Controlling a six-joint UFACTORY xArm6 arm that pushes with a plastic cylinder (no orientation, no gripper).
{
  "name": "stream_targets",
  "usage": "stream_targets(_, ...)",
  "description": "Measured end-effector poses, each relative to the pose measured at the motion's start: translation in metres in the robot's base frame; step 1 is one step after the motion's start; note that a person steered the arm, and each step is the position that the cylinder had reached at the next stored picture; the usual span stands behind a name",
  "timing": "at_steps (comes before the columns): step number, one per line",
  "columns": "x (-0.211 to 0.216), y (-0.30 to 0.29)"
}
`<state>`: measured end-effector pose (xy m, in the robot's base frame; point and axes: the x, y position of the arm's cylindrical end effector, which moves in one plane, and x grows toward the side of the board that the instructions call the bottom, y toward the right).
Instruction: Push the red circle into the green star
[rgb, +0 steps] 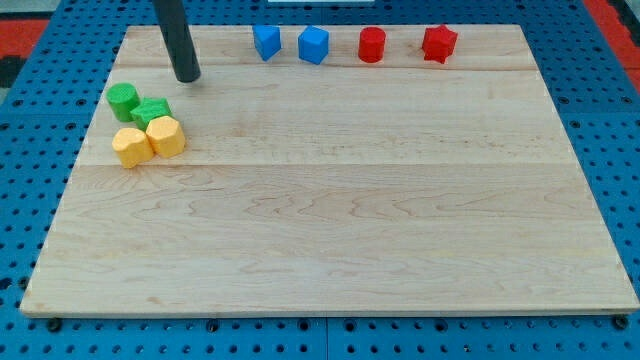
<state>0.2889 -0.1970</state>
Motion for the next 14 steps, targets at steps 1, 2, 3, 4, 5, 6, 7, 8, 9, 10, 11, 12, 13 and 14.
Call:
stream_targets(1, 0.035, -0.048)
stream_targets(2, 0.078, -0.015)
stream_targets(3, 0.024, 0.023)
stream_targets(4, 0.015, 0.136)
stream_targets(5, 0.015, 0.289)
stream_targets(6, -0.02, 0.412)
stream_targets(7, -0.057, 0.407)
stream_targets(8, -0.065, 0.344)
stream_targets(9, -0.065, 0.291)
stream_targets(10, -0.065, 0.249)
stream_targets(11, -0.04, 0.193)
stream_targets(12, 0.005, 0.166)
stream_targets(13, 0.01, 0.161)
stream_targets(14, -0.003, 0.159)
